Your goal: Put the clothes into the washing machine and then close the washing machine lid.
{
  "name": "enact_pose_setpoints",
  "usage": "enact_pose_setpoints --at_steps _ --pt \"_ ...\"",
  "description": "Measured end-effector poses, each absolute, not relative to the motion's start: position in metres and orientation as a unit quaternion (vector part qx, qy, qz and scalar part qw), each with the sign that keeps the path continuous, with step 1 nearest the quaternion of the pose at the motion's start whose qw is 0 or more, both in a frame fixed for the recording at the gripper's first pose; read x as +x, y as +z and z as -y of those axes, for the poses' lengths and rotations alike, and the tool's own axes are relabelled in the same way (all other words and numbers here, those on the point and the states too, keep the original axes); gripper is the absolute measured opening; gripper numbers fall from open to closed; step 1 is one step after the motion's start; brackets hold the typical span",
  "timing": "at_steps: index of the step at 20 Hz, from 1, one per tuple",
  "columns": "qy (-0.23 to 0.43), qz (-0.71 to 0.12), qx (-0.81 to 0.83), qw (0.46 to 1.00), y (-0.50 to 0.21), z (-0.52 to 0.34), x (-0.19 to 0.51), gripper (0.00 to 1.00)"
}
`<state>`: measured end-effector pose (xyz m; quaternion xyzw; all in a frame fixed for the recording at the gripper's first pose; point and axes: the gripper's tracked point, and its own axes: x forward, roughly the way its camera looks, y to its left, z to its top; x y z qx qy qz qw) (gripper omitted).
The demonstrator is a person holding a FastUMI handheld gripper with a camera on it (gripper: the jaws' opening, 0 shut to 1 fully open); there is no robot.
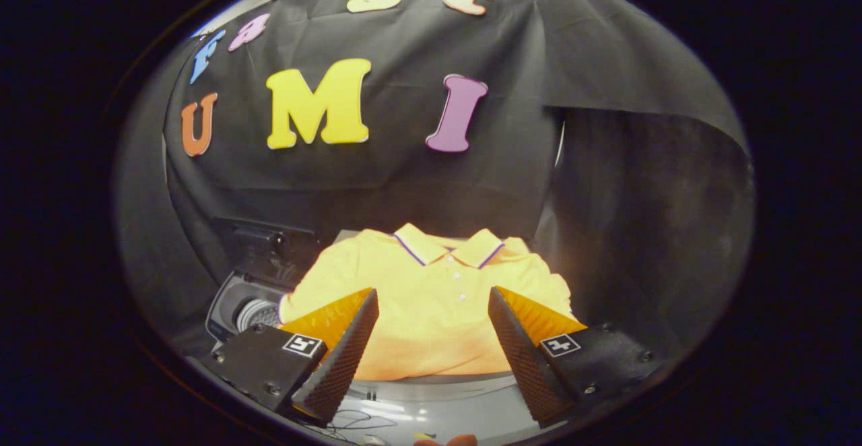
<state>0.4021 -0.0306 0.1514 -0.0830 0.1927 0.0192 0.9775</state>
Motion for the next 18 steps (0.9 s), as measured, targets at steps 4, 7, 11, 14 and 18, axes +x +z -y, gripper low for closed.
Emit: enact_pose_setpoints --at_steps 4,7,11,14,18 --pt "0.033 -0.249 -0.058 0.966 0.124 0.036 0.435 1.0" --pt "0.028 -0.279 -0.065 0.958 0.11 0.041 0.447 1.0" --pt "0.021 -0.306 -0.076 0.949 0.092 0.047 0.454 1.0" --pt "0.019 -0.321 -0.068 0.944 0.075 0.056 0.458 1.0" --pt "0.023 -0.313 -0.057 0.948 0.073 0.055 0.461 1.0"
